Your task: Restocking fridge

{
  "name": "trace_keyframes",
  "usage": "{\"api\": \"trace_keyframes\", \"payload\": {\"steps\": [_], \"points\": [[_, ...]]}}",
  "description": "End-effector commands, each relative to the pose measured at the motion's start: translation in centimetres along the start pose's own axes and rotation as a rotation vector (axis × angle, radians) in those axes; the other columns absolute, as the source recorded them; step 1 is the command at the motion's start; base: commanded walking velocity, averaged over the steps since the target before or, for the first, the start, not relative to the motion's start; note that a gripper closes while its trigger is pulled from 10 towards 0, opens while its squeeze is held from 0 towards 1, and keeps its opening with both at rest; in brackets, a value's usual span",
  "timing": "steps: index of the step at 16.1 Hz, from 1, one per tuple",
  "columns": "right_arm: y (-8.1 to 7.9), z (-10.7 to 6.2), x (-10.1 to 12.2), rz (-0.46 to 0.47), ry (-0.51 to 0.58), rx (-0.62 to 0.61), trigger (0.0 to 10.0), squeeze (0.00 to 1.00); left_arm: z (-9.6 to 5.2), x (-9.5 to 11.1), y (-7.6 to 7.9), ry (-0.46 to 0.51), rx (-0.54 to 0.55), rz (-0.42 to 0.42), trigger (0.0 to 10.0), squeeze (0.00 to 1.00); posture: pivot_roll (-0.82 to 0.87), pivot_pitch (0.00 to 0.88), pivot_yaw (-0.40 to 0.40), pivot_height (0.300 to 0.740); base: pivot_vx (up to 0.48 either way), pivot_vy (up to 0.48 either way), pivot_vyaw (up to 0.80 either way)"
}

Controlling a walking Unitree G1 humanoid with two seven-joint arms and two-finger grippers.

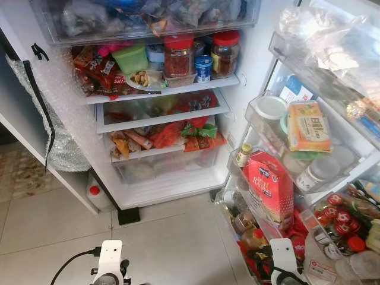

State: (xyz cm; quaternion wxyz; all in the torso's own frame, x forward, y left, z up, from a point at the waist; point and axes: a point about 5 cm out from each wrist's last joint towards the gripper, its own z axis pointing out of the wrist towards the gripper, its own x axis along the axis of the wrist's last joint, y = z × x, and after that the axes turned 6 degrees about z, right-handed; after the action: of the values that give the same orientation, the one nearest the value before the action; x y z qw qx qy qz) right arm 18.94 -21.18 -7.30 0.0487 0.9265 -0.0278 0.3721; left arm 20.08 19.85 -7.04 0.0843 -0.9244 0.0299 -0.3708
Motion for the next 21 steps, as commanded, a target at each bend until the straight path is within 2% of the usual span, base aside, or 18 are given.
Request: {"api": "trace_keyframes", "payload": {"steps": [1,8,21], "points": [[0.30,-0.15,-0.59,0.009,-0.025,-0.018,10.0,0.00,-0.14,-0.47,0.12,-0.008,-0.006,-0.001,10.0,0.00,-0.08,0.146,-0.008,0.740,0.000,0.000,0.00],[-0.02,-0.21,-0.89,0.008,-0.039,-0.008,10.0,0.00,-0.18,-0.33,0.45,0.011,-0.008,-0.004,10.0,0.00,-0.07,0.139,-0.011,0.740,0.000,0.000,0.00],[-0.32,-0.35,-1.47,0.013,-0.061,0.012,10.0,0.00,-0.09,0.00,0.50,0.021,-0.009,-0.008,10.0,0.00,-0.08,0.143,-0.015,0.740,0.312,0.000,0.00]]}}
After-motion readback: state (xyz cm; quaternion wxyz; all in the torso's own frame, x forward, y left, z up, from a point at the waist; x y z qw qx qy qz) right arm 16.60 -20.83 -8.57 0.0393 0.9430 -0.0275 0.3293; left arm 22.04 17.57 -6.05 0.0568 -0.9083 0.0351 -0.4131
